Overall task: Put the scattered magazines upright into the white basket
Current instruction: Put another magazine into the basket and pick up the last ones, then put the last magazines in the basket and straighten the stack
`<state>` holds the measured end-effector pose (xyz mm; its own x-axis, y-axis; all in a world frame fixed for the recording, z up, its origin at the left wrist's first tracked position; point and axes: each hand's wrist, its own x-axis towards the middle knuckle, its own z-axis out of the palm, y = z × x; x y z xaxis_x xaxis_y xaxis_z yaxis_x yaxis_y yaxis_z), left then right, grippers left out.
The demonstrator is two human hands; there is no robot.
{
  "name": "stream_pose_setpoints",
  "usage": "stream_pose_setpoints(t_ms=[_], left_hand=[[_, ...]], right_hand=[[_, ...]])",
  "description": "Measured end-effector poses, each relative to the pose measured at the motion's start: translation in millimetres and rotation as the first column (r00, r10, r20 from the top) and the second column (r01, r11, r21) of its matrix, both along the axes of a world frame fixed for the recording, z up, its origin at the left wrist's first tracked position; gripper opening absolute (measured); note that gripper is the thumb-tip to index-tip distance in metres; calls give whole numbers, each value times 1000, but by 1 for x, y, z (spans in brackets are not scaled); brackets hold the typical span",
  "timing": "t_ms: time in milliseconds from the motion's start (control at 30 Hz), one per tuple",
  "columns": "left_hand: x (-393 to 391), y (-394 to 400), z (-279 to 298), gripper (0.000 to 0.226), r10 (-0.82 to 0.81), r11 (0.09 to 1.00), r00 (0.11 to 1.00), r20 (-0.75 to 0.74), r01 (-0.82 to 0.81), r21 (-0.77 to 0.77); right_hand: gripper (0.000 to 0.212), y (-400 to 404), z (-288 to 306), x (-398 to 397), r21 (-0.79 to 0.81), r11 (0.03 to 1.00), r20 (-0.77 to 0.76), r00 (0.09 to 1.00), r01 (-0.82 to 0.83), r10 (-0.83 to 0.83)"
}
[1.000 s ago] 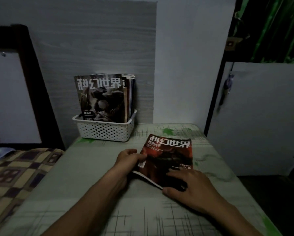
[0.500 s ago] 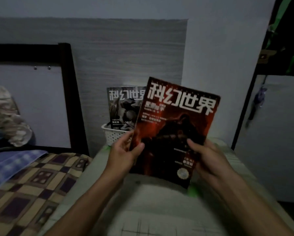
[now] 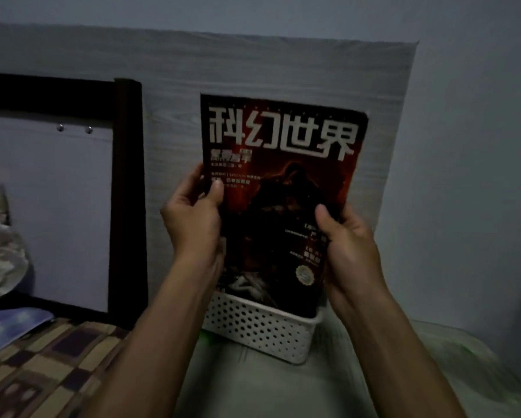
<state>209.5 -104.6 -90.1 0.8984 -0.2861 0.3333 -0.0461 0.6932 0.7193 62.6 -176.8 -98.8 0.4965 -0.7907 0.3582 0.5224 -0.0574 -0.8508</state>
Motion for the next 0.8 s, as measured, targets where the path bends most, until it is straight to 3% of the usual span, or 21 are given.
stream_pose_setpoints(t_ms=[100,133,233,267,333,367,433,533,667,733,800], left_hand=[[15,-25,-31,33,71,996,997,-20,-70,56],[20,-29,-36,31,85,994,996,-41,-82,79],[38,-30,-40,29,113,983,993,-14,-110,147],[44,-29,-40,30,125,973,990,70,-136,187],[58,-27,-44,42,63,952,966,250,-133,275],[65,-27,-49,55,-38,940,957,288,-64,336],[76,-28,-60,77,-236,875,934,269,84,477],[93,-31,-74,95,-402,808,907,124,288,513],[103,-33,-80,103,-520,749,843,142,370,549],[99,-33,-75,95,-588,720,788,185,404,564],[92,-35,-68,75,-578,752,772,263,379,539]], right_hand=[[21,-23,-22,17,-46,995,-104,990,86,-91],[20,-30,-28,18,-142,977,-168,969,160,-184],[32,-43,-32,17,-575,735,-259,772,359,-580],[43,-51,-33,14,-617,688,-254,731,383,-634],[73,-64,-34,8,-515,791,-287,803,330,-522],[89,-70,-35,5,-453,847,-312,840,280,-444],[108,-80,-37,3,-436,869,-344,848,236,-403],[119,-94,-45,3,-427,874,-380,831,232,-407],[116,-105,-67,13,-285,957,-470,877,-46,-98],[111,-109,-74,16,-300,951,-445,893,-77,-68],[110,-111,-74,16,-304,948,-416,908,-92,-45]])
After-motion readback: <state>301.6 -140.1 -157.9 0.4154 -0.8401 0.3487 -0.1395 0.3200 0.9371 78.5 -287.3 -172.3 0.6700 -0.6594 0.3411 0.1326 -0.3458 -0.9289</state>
